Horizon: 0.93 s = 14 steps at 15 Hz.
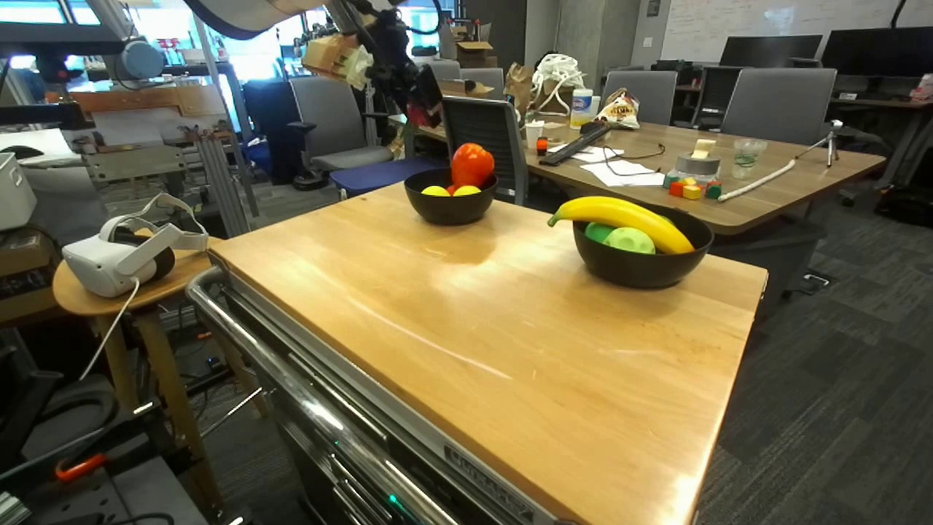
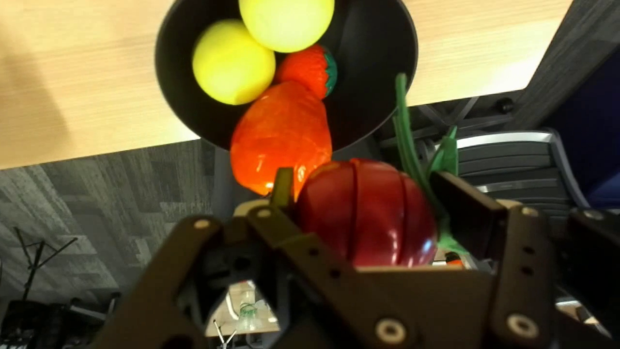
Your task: Put the fruits in both bowls
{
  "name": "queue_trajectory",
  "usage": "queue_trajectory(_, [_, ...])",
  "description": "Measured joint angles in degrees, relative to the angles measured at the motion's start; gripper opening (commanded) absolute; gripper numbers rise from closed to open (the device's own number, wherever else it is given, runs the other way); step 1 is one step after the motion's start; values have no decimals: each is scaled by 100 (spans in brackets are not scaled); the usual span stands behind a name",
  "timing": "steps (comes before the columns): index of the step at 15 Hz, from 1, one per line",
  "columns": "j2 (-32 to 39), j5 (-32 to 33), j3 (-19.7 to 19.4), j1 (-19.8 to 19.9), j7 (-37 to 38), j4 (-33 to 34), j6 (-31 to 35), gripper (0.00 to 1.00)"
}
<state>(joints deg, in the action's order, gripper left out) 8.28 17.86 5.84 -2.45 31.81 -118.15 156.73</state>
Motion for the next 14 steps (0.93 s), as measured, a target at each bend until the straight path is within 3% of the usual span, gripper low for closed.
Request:
queue_trajectory(5, [1215,-704,-256,-102,-409,978,-144,45])
queue_trajectory(9, [1671,-1245,-359,-154,-579,1540,-819,45])
queue_trajectory(10, [1704,-1324,-363,-164,-591,1635,-1018,92])
queue_trajectory(11, [1708,-1379,-366,-177,-596,1702,-1203,93])
queue_trajectory(12, [1702,-1388,-376,-197,-597,1763,-1407,100])
queue_trajectory(14, [1663,-1386,-460,-284,-596,1856,-1891,100])
